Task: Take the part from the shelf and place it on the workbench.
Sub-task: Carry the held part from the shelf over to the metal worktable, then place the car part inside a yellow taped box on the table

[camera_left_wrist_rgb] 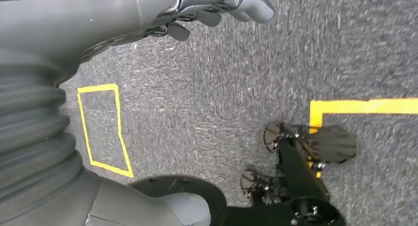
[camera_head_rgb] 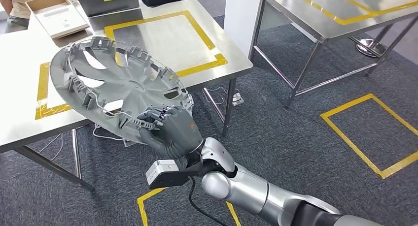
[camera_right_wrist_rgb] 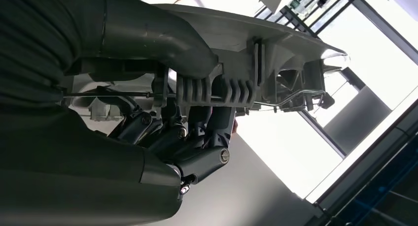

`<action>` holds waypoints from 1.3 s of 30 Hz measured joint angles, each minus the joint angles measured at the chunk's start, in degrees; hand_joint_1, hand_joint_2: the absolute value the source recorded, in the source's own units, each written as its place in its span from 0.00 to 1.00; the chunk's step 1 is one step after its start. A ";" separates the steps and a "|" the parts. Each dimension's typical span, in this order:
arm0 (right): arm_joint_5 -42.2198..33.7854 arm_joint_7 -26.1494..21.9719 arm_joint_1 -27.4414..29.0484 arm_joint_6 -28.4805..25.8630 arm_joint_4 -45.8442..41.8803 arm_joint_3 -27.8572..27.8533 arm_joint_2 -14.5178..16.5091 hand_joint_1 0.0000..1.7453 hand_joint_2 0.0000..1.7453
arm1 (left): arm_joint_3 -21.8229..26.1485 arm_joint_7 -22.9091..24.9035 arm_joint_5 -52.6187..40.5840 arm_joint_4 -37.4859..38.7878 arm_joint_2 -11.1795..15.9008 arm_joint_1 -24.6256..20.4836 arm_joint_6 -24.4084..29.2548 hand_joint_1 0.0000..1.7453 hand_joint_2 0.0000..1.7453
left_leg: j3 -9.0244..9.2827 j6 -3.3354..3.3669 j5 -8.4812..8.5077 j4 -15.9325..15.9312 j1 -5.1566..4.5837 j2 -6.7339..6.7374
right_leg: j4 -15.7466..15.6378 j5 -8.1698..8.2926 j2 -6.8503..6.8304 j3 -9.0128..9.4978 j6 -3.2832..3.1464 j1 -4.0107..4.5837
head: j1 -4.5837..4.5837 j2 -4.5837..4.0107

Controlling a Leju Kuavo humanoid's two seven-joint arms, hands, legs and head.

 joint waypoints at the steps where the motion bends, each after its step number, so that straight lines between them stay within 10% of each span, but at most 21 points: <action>1: 0.00 0.01 -0.02 0.01 -0.03 0.01 0.00 1.00 1.00 | 0.00 0.01 -0.02 -0.02 -0.01 -0.08 0.00 0.00 1.00 | 0.59 0.28 -0.40 -0.12 0.11 -0.06 | 3.30 -0.33 -0.07 -2.24 0.25 -0.10 | 0.14 0.00; 4: 0.01 0.02 0.05 0.03 -0.03 0.03 0.00 1.00 1.00 | 0.00 0.02 -0.04 -0.03 0.05 -0.15 0.00 0.00 1.00 | 2.37 0.48 -2.17 -0.16 0.15 -0.26 | 10.79 -4.48 -0.14 -9.04 0.99 -0.32 | 0.39 0.00; 6: 0.01 0.02 0.08 0.04 -0.02 0.03 0.00 1.00 1.00 | 0.00 0.03 -0.04 0.00 -0.03 -0.05 0.00 0.00 1.00 | 4.16 0.29 -3.61 -0.14 0.16 -0.44 | 8.91 -4.81 -0.20 -10.34 1.13 -0.38 | 0.46 0.00; 10: -0.02 0.03 0.09 0.02 0.08 0.01 -0.02 1.00 1.00 | 0.01 0.02 -0.04 0.05 -0.14 -0.05 0.00 0.00 1.00 | 6.94 -0.58 -6.66 -0.01 -0.06 -0.65 | -3.56 6.52 -0.45 -8.21 0.38 -0.23 | 0.35 0.00; 13: -0.04 0.02 0.03 0.00 0.08 -0.05 -0.02 1.00 1.00 | 0.02 0.09 -0.05 0.00 -0.04 -0.21 0.00 0.00 1.00 | 7.65 -1.68 -7.17 0.65 -0.22 -0.65 | -4.89 7.21 -0.24 -7.18 -0.93 -0.17 | 0.16 0.00; 16: -0.27 -0.01 -0.06 0.04 0.08 -0.05 -0.01 1.00 1.00 | 0.02 0.14 -0.07 -0.01 0.00 -0.36 0.02 0.00 1.00 | 4.49 -2.49 -7.31 7.03 -0.03 -0.30 | -5.18 5.89 -0.26 -5.16 -1.91 -0.39 | -0.01 0.00; 20: -0.59 -0.04 -0.05 0.07 0.21 -0.04 -0.02 1.00 1.00 | 0.05 0.13 -0.07 0.03 -0.05 -0.03 0.02 0.00 1.00 | -3.52 -3.16 -12.84 16.10 0.31 -0.04 | -5.18 3.36 -0.14 -2.31 -2.09 -0.40 | -0.10 0.00; 22: -0.78 -0.05 -0.04 0.08 0.38 -0.04 -0.02 1.00 1.00 | 0.08 0.08 -0.07 0.03 -0.02 0.11 0.02 0.00 1.00 | -4.00 -3.10 -11.13 12.47 0.41 0.04 | -5.18 1.86 -0.01 -0.28 -1.91 -0.42 | -0.12 0.00; 25: -0.89 -0.13 -0.13 0.09 0.60 0.02 -0.03 1.00 1.00 | 0.13 -0.02 -0.07 0.07 0.02 0.20 0.02 0.00 1.00 | -2.40 -2.40 -2.22 3.16 0.34 0.26 | -5.05 -0.65 -0.01 2.64 -1.20 -0.25 | -0.27 0.00; 27: -0.96 -0.14 -0.49 0.10 0.75 0.07 -0.02 1.00 1.00 | 0.21 0.00 -0.07 0.12 0.01 0.35 0.01 0.00 1.00 | -1.72 -1.72 0.05 1.54 0.27 0.36 | -4.80 -1.64 0.07 3.68 -0.46 0.01 | -0.33 0.00; 31: -1.28 0.29 -1.25 0.32 0.90 0.02 0.00 1.00 1.00 | 0.31 0.05 -0.18 0.09 -0.07 0.19 0.00 0.00 1.00 | -0.35 -0.21 -0.66 1.31 0.44 0.17 | 1.89 -0.82 -0.14 -0.23 0.68 -0.12 | 0.06 0.00; 34: -1.77 0.98 -1.92 0.84 2.02 -0.22 0.01 1.00 1.00 | 0.31 0.20 -0.55 0.03 0.01 0.03 -0.08 0.00 1.00 | 0.63 0.37 -1.86 1.26 0.37 -0.03 | 10.90 -4.39 -0.21 -7.72 1.12 -0.17 | 0.39 0.00; 36: -2.21 1.34 -2.86 1.34 3.96 -0.59 0.04 1.00 1.00 | 0.31 0.28 -0.72 0.03 -0.04 -0.03 -0.28 0.00 1.00 | 1.85 0.36 -2.86 1.26 0.29 -0.24 | 11.11 -5.75 -0.22 -10.09 1.07 -0.15 | 0.46 0.00; 39: -3.06 1.58 -5.28 2.01 8.41 -1.53 0.20 1.00 1.00 | 0.31 -0.02 -0.99 0.06 -0.20 -0.22 -0.72 0.00 1.00 | 3.80 -0.06 -4.41 1.40 0.16 -0.53 | 1.28 2.17 -0.26 -8.80 0.08 0.13 | 0.58 0.00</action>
